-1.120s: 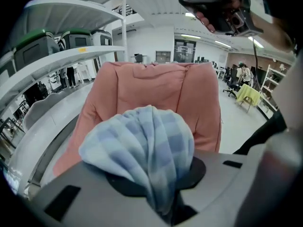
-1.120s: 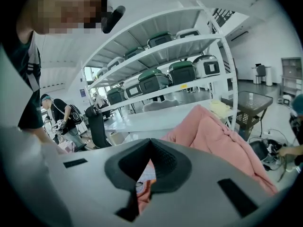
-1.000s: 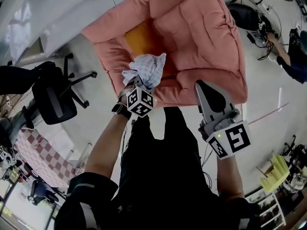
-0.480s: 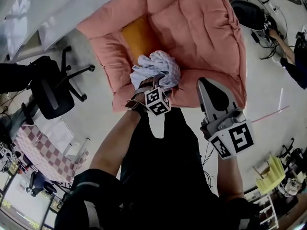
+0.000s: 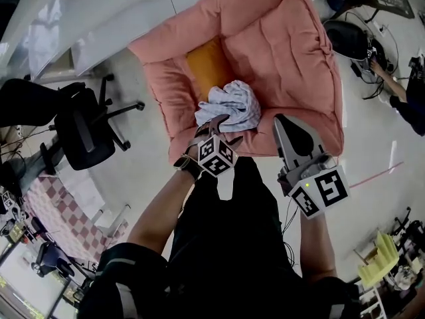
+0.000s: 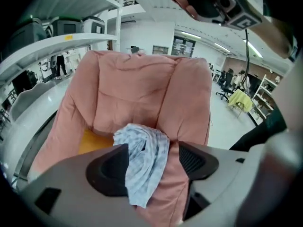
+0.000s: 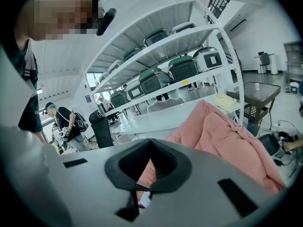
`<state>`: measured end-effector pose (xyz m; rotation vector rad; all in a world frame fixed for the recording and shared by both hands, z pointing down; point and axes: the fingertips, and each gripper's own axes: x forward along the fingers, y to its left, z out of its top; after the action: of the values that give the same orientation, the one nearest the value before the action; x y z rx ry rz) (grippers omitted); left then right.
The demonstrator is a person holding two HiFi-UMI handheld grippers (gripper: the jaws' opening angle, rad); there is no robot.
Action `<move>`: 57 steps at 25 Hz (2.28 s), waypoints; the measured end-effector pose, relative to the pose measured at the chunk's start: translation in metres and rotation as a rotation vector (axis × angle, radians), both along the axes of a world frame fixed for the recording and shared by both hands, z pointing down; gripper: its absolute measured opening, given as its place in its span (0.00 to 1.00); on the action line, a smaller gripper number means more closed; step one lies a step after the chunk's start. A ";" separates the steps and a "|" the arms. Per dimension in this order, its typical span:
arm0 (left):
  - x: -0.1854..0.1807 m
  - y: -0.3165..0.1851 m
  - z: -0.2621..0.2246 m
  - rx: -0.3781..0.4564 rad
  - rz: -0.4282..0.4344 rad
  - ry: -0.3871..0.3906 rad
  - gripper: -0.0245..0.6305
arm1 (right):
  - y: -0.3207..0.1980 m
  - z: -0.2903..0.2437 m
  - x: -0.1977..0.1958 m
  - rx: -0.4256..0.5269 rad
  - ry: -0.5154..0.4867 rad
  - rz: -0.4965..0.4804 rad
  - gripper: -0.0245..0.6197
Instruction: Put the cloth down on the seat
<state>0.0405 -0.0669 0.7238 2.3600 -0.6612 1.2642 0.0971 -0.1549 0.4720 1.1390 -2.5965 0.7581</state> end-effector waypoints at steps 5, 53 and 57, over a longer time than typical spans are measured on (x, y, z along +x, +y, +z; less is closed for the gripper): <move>-0.027 -0.013 -0.052 0.046 -0.112 0.099 0.51 | 0.015 -0.017 -0.023 0.008 -0.014 0.034 0.05; -0.231 -0.001 -0.487 0.603 -0.561 0.691 0.05 | 0.087 -0.242 -0.133 0.444 0.013 0.107 0.05; -0.252 0.001 -0.498 0.631 -0.587 0.702 0.05 | 0.087 -0.248 -0.139 0.459 0.030 0.107 0.05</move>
<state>-0.2118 -0.0658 0.2256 2.5072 -1.4808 -0.0624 -0.0423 -0.0675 0.2244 1.4006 -2.7808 0.1547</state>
